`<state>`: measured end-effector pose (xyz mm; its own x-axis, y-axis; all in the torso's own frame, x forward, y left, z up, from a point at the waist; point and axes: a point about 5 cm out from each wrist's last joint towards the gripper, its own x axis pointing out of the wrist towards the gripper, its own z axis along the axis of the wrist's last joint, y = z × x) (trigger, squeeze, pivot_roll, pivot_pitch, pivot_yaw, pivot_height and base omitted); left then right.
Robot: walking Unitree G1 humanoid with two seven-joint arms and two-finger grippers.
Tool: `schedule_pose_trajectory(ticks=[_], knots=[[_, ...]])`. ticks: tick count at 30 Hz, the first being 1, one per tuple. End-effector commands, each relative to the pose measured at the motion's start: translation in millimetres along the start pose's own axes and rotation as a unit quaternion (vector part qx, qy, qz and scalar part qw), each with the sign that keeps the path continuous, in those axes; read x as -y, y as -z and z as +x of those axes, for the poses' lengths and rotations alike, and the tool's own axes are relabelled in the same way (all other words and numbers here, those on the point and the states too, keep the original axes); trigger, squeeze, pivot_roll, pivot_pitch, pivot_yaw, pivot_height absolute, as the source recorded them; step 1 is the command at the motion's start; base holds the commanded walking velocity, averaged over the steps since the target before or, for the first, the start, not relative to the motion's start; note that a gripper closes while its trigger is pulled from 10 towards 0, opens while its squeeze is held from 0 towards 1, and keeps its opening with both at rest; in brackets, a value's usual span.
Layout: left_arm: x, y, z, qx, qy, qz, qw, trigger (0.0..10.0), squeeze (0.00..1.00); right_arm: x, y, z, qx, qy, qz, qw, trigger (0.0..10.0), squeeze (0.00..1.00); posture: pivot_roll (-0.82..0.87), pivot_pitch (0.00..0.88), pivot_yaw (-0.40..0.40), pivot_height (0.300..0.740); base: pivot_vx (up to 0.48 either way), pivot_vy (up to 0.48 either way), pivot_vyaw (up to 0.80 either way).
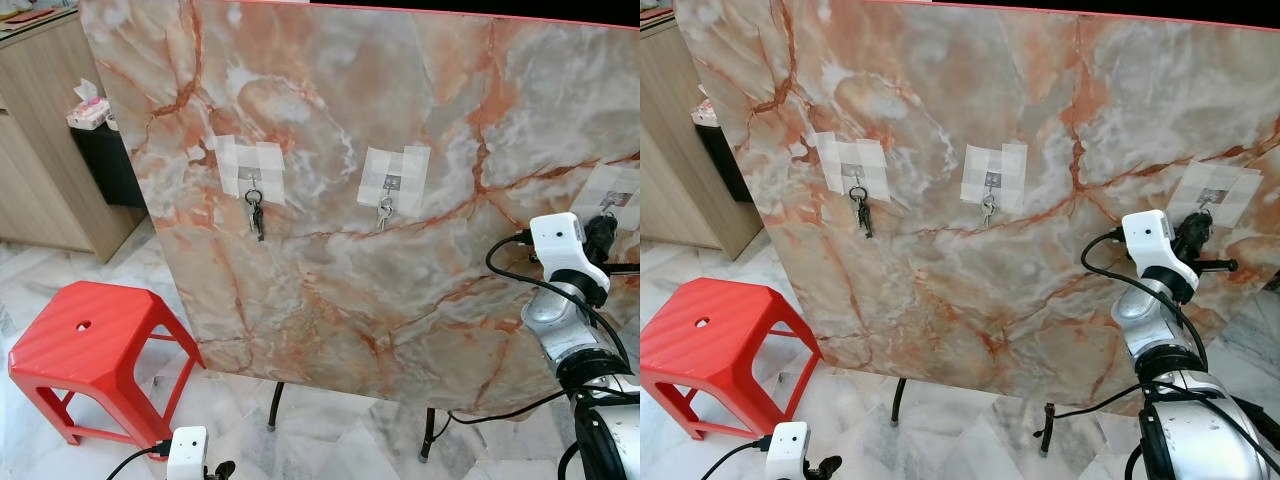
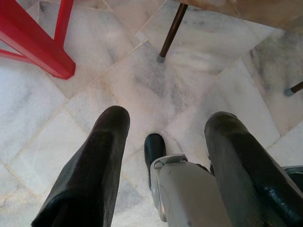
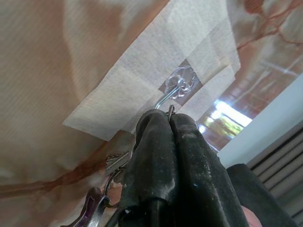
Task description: Hang keys on a hook
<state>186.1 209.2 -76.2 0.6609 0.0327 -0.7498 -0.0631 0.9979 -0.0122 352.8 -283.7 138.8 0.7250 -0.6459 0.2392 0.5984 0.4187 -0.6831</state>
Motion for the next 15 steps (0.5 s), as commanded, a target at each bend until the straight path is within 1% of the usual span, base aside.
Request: schedule_pose_trajectory(ticks=[1, 6, 15], knots=[[1.3, -1.4, 0.6, 0.001, 0.004, 0.0, 1.0, 10.0, 0.0, 3.2, -5.6, 4.9, 0.004, 0.003, -0.001, 1.0, 10.0, 0.0, 0.02, 0.0, -0.05, 0.74, 0.0, 0.0, 0.0], [1.4, -1.6, 0.6, 0.001, 0.004, 0.0, 1.0, 10.0, 0.0, 2.6, -1.5, 3.7, -0.003, 0.0, -0.007, 1.0, 10.0, 0.0, 0.01, 0.0, -0.05, 0.74, 0.0, 0.0, 0.0], [1.4, -1.6, 0.7, 0.001, 0.003, 0.0, 1.0, 10.0, 0.0, 2.9, -1.8, 4.2, -0.006, 0.002, -0.008, 1.0, 10.0, 0.0, 0.02, 0.0, -0.049, 0.74, 0.0, 0.0, 0.0]])
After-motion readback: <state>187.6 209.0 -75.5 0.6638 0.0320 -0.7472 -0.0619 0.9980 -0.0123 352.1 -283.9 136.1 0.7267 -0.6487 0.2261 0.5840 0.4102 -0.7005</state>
